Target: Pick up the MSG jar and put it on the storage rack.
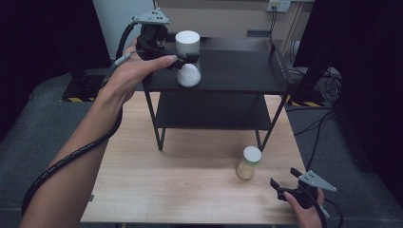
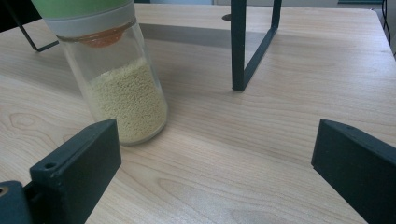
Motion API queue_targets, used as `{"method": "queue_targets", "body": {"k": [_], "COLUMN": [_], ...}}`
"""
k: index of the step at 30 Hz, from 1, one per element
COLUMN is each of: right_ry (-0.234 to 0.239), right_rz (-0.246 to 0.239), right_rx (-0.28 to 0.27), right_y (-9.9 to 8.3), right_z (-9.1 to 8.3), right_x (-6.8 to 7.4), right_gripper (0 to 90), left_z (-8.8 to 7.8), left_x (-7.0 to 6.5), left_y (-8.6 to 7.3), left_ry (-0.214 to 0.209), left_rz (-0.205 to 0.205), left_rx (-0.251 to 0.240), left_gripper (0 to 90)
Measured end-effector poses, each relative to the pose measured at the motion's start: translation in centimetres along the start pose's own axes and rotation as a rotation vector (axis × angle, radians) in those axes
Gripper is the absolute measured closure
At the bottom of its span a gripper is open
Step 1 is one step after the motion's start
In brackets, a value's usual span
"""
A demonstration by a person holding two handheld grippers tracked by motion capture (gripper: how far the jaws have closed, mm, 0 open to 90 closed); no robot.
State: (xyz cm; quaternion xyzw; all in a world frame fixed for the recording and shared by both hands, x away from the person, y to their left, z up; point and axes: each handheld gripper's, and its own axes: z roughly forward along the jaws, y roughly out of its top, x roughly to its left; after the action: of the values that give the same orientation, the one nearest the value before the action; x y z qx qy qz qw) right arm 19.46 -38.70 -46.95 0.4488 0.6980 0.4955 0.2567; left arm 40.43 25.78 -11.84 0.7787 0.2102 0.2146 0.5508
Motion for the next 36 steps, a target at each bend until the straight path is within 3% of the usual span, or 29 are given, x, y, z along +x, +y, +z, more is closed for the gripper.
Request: {"method": "queue_targets", "body": {"k": [11, 21, 28, 36], "right_ry": [-0.011, -0.010, -0.008, -0.004], "right_rz": [0.001, -0.004, -0.010, -0.016], "right_rx": [-0.010, -0.008, -0.003, -0.001], "right_y": [0.0, 0.1, 0.2, 0.2], "right_z": [-0.3, -0.2, 0.0, 0.1], "right_x": [-0.1, 0.0, 0.2, 0.3], "right_gripper": [1.8, 1.8, 1.8, 1.8], "left_z": [-3.4, -6.1, -7.4, -7.3], "left_x": [-1.8, -3.2, -4.7, -6.5], "left_y": [-0.9, -2.6, -4.2, -6.2], "left_ry": [0.032, 0.038, 0.014, -0.020], "left_rz": [0.037, 0.017, 0.023, 0.047], "left_rx": [-0.008, -0.037, -0.064, -0.053], "left_gripper": [1.8, 2.0, 2.2, 2.3]}}
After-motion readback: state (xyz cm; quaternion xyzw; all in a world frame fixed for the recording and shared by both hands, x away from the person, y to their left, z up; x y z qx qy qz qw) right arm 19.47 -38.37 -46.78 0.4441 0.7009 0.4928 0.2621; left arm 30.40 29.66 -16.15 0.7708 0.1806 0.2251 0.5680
